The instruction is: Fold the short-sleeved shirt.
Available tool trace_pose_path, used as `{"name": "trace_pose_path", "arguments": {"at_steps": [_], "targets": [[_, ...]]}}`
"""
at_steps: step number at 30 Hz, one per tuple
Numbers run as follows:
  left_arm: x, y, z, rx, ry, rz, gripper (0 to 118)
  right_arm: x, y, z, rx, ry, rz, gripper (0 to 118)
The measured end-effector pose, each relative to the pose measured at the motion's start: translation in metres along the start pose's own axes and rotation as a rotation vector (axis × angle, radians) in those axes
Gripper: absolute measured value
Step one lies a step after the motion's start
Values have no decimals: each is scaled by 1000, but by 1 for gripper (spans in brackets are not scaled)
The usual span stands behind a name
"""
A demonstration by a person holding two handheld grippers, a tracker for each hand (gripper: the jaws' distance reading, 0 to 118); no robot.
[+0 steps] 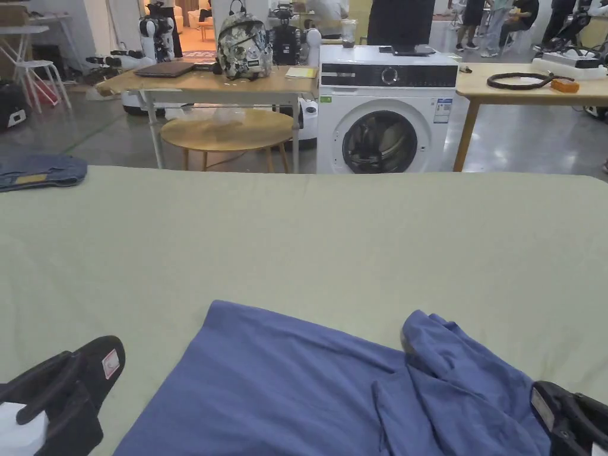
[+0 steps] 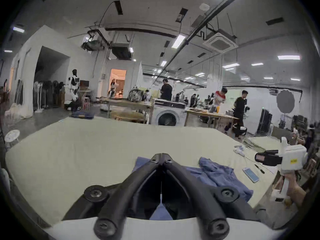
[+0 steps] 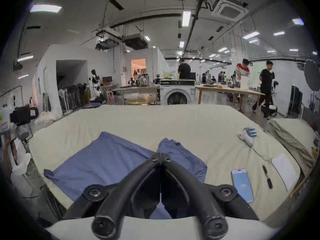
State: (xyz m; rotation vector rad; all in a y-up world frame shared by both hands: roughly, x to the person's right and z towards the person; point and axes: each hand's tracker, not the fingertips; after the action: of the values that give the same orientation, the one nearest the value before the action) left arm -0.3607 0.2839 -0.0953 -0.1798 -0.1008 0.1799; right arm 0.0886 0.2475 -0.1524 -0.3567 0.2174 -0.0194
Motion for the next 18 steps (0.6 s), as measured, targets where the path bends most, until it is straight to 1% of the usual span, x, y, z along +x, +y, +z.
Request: {"name": "trace_pose_path", "arguments": {"at_steps": [3, 7, 11, 14, 15, 16, 17, 18], "targets": [[-9, -1, -4, -27, -3, 9, 0, 2, -2, 3, -1, 11, -29, 0], [-7, 3, -17, -92, -1, -74, 0, 5, -6, 4, -15, 2, -33, 0], [-4, -2, -29, -111, -23, -79, 0, 10, -15, 8, -37, -5, -45, 0], [-5, -10, -34, -136, -31, -45, 0, 14, -24, 13, -52, -16, -63, 0], [-6, -11, -37, -135, -23, -38, 5, 14, -24, 15, -58, -10, -77, 0], [-6, -10, -43, -144, -10, -39, 14, 16, -27, 17, -61, -9, -88, 0], [-8, -9, -51, -157, 0, -41, 29, 17, -30, 18, -66, -12, -94, 0], [-12, -5, -64, -177, -11, -42, 47, 20, -35, 18, -76, -16, -99, 0]]}}
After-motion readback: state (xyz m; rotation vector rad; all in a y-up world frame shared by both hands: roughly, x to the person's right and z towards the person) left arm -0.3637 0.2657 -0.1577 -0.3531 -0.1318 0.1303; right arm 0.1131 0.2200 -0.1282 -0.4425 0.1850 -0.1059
